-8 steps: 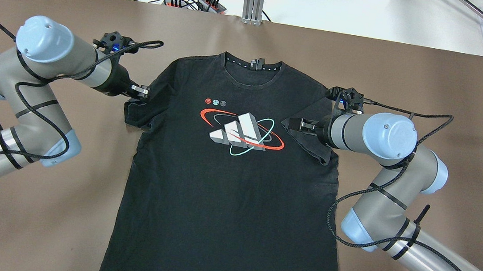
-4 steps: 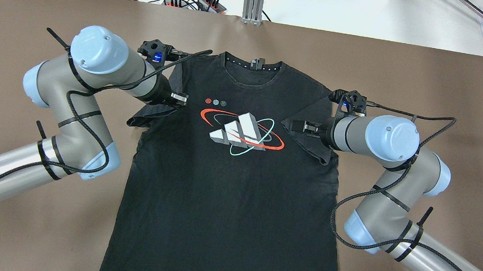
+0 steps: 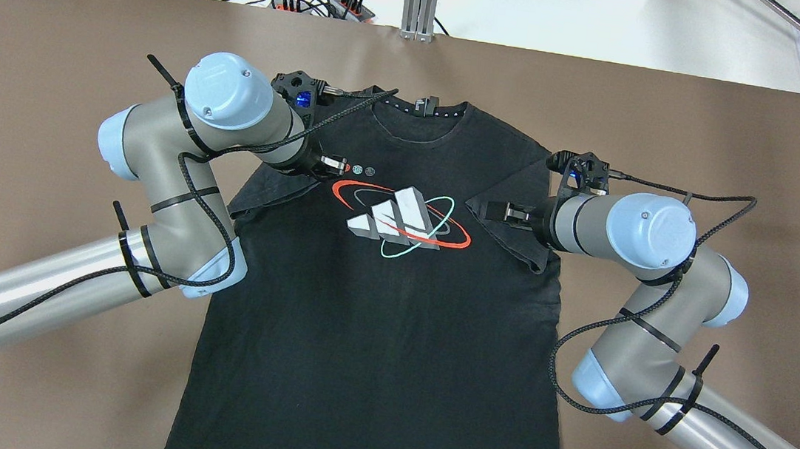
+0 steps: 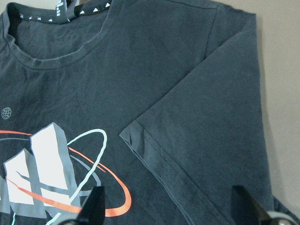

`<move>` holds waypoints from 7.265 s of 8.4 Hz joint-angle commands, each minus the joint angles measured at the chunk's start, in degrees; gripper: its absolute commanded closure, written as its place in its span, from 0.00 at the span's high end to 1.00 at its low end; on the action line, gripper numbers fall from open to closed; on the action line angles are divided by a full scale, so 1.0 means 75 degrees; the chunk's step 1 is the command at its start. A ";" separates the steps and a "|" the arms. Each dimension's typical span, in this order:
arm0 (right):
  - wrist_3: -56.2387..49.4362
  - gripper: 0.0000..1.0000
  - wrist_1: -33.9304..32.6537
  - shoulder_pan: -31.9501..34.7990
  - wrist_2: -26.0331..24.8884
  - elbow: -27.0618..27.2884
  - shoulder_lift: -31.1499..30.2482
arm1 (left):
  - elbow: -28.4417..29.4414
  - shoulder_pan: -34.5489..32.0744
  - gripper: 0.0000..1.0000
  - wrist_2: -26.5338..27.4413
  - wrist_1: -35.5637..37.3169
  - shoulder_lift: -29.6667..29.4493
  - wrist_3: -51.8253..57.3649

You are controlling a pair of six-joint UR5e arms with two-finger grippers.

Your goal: Fold clothes

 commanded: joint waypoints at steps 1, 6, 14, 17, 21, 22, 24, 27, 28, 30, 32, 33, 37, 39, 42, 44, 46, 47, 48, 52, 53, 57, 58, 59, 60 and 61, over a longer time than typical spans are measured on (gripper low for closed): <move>-0.0004 0.95 0.0000 -0.0011 0.0000 -0.0005 -0.0037 | 0.0753 0.0031 0.00 0.0089 -0.0033 -0.0537 -0.0016; 0.0008 0.95 0.0000 -0.0128 -0.0105 -0.0005 -0.0072 | 0.1576 0.0019 0.00 0.0393 -0.0045 -0.1103 -0.0227; 0.1373 0.95 -0.0419 -0.0467 -0.0773 0.0636 -0.0479 | -0.0794 0.0612 0.99 0.1187 0.0037 0.0484 -0.1619; 0.2909 0.95 -0.2685 -0.0912 -0.0808 0.3359 -0.2200 | -0.2673 0.1236 1.00 0.1506 0.0084 0.1883 -0.2484; 0.6786 0.95 -0.3375 -0.3461 -0.2407 0.4986 -0.3808 | -0.4066 0.1939 1.00 0.2174 0.0155 0.2643 -0.3462; 0.7048 0.95 -0.3398 -0.4025 -0.2588 0.5219 -0.4239 | -0.4408 0.1964 1.00 0.2151 0.0155 0.3065 -0.3462; 0.7484 0.94 -0.3433 -0.4871 -0.2951 0.5210 -0.4547 | -0.4552 0.1976 1.00 0.2151 0.0178 0.3209 -0.3462; 0.7754 0.87 -0.3434 -0.5448 -0.2988 0.4918 -0.4537 | -0.4763 0.1988 1.00 0.2151 0.0178 0.3444 -0.3462; 0.7777 0.84 -0.3422 -0.5484 -0.3011 0.4731 -0.4514 | -0.4821 0.1976 1.00 0.2163 0.0178 0.3514 -0.3462; 0.7777 0.74 -0.3434 -0.5648 -0.2988 0.4754 -0.4443 | -0.4915 0.1976 1.00 0.2186 0.0178 0.3620 -0.3462; 0.7940 0.65 -0.3434 -0.5892 -0.2988 0.4882 -0.4408 | -0.4904 0.1988 1.00 0.2175 0.0178 0.3620 -0.3462; 0.7942 0.60 -0.3434 -0.5952 -0.3081 0.4870 -0.4408 | -0.4881 0.2000 1.00 0.2175 0.0190 0.3562 -0.3462; 0.7872 0.25 -0.3434 -0.5895 -0.3082 0.4847 -0.4478 | -0.4822 0.2000 1.00 0.2372 0.0178 0.3620 -0.3450; 0.7883 0.00 -0.3434 -0.5871 -0.3082 0.4905 -0.4455 | -0.4717 0.2127 1.00 0.2606 0.0178 0.3620 -0.3427; 0.7906 0.00 -0.3399 -0.5836 -0.3024 0.5149 -0.4443 | -0.4937 0.2408 1.00 0.2772 0.0178 0.3724 -0.3473; 0.7930 0.00 -0.3422 -0.5847 -0.3000 0.5502 -0.4780 | -0.5827 0.3470 1.00 0.3551 0.0178 0.4822 -0.3986; 0.7965 0.00 -0.3352 -0.5964 -0.3000 0.5491 -0.4795 | -0.5865 0.4782 1.00 0.4829 0.0166 0.5363 -0.5027; 0.7977 0.00 -0.3340 -0.5965 -0.3000 0.5503 -0.4795 | -0.6004 0.5299 1.00 0.5160 0.0166 0.5563 -0.5450; 0.7965 0.00 -0.3328 -0.5965 -0.3000 0.5491 -0.4795 | -0.5994 0.5676 0.99 0.5198 0.0166 0.5867 -0.5628; 0.7977 0.00 -0.3328 -0.5965 -0.3058 0.5468 -0.4736 | -0.5584 0.6358 0.67 0.5737 0.0166 0.5976 -0.6169; 0.7977 0.00 -0.3328 -0.5965 -0.3070 0.5468 -0.4724 | -0.5375 0.6359 0.64 0.5760 0.0155 0.5917 -0.6169; 0.7977 0.00 -0.3328 -0.5965 -0.3047 0.5491 -0.4584 | -0.5489 0.6417 0.47 0.5831 0.0155 0.5964 -0.6204; 0.7977 0.00 -0.3328 -0.5965 -0.3047 0.5514 -0.4584 | -0.5501 0.6487 0.47 0.5842 0.0155 0.5975 -0.6204; 0.7977 0.00 -0.3328 -0.5965 -0.3047 0.5515 -0.4584 | -0.5490 0.6511 0.47 0.5843 0.0155 0.5987 -0.6216; 0.7977 0.00 -0.3328 -0.5965 -0.3047 0.5515 -0.4584 | -0.5501 0.6558 0.47 0.5866 0.0155 0.5987 -0.6216; 0.8069 0.00 -0.3328 -0.5976 -0.3058 0.5515 -0.4584 | -0.5501 0.6593 0.47 0.5959 0.0155 0.5987 -0.6216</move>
